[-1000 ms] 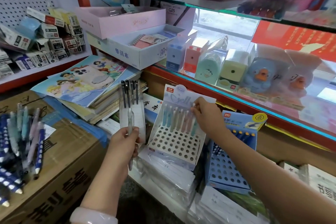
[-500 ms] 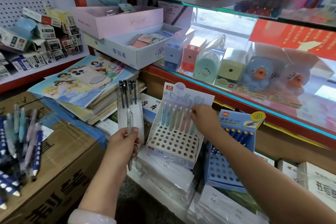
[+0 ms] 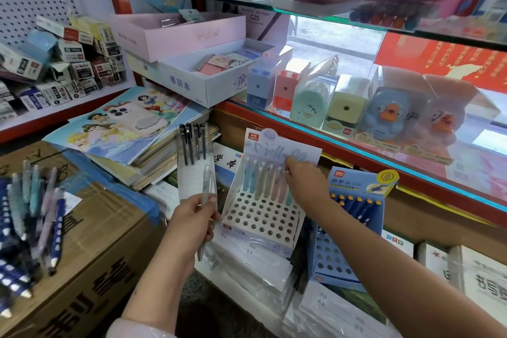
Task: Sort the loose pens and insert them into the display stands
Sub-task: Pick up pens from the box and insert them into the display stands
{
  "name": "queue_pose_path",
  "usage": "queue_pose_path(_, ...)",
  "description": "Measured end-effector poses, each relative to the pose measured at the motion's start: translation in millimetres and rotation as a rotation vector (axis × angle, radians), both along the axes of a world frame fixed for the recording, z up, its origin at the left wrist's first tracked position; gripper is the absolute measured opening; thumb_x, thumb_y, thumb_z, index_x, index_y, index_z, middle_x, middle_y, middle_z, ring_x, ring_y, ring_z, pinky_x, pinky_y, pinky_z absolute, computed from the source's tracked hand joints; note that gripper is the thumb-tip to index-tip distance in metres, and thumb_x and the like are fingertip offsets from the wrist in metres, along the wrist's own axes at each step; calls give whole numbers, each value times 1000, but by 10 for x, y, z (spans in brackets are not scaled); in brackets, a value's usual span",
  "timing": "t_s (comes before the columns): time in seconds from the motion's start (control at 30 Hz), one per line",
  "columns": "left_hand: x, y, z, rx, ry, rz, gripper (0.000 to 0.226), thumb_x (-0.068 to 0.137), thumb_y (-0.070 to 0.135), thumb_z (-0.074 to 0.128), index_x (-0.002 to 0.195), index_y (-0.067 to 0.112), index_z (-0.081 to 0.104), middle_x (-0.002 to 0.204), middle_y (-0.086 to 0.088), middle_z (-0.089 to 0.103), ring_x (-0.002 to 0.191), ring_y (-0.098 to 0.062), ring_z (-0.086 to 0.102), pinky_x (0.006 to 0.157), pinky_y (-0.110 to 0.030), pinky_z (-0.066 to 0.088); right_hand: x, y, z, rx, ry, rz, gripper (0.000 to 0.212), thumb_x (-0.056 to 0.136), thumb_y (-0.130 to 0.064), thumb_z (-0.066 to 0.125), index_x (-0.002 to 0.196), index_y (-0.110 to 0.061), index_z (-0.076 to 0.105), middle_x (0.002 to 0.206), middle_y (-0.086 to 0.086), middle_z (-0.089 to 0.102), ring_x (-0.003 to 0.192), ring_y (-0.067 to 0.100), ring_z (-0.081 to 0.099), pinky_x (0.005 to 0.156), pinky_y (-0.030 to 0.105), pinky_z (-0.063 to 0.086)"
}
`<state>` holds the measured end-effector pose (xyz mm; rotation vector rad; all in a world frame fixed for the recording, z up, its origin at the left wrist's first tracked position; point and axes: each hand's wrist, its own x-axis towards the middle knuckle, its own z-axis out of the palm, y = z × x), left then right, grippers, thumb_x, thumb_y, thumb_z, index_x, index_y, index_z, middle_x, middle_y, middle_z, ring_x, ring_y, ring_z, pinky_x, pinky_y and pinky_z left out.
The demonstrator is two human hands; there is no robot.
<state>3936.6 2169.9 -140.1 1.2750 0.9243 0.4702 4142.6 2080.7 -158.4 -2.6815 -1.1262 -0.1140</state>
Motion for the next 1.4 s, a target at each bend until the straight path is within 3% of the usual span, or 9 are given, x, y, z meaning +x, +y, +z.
queue_pose_path(0.13,9,-57,54,-83,-75,-72,20,98,14,43,96,16,62,69,-5,58,54,-13,42,52,-24,36,-6,-14,104,-34,16,6,19,97,-15,41,113,-10,49,104,13,63,93,29,60,66,31,39)
queue_pose_path(0.23,26,-79,58,-78,-92,-105,21,98,12,42,100,14,63,71,-5,60,53,-12,44,50,-23,37,-164,-33,262,137,26,44,23,97,-23,45,114,-12,56,106,4,62,93,21,59,74,30,44)
queue_pose_path(0.4,31,-121,40,-10,-84,-176,22,98,10,41,102,10,63,76,-6,60,56,-11,45,51,-20,40,-637,46,482,409,797,217,19,94,-29,52,97,-19,68,80,-11,64,57,-2,52,56,15,46)
queue_pose_path(0.67,13,-107,0,25,-43,-183,24,98,12,41,104,11,64,83,-1,64,70,-12,56,59,-18,46,-759,106,434,498,1117,164,14,92,-15,56,95,-5,65,77,-1,65,66,6,56,61,17,48)
queue_pose_path(0.77,-7,-91,-44,305,120,-176,25,96,21,46,119,21,57,108,10,60,102,-9,55,81,-21,41,-648,84,450,621,1049,113,12,94,-14,53,94,-6,62,79,4,66,70,10,62,67,18,54)
queue_pose_path(0.87,-40,-82,-59,544,265,-186,35,95,24,48,130,23,48,127,0,49,122,-16,42,89,-22,30,-456,55,387,711,808,20,7,93,-15,53,93,-12,60,86,5,67,78,13,64,76,26,56)
queue_pose_path(1.03,-59,-17,-112,701,453,-207,43,94,28,48,137,25,41,141,-4,39,130,-22,32,105,-35,31,-221,42,118,632,402,-31,7,93,-20,56,94,-14,59,84,-2,64,78,12,62,72,27,53)
queue_pose_path(1.2,-75,5,-123,830,556,-234,45,94,33,45,139,27,38,144,0,34,132,-21,30,107,-41,32,-215,80,-109,561,337,-12,7,95,-21,52,88,-19,53,75,-9,56,70,5,54,63,17,45)
queue_pose_path(1.4,-80,19,-102,866,548,-233,46,94,35,46,139,29,36,145,2,32,133,-19,27,107,-39,29,-210,111,-302,358,280,-9,12,95,-19,49,97,-10,58,89,7,64,85,22,60,74,35,48)
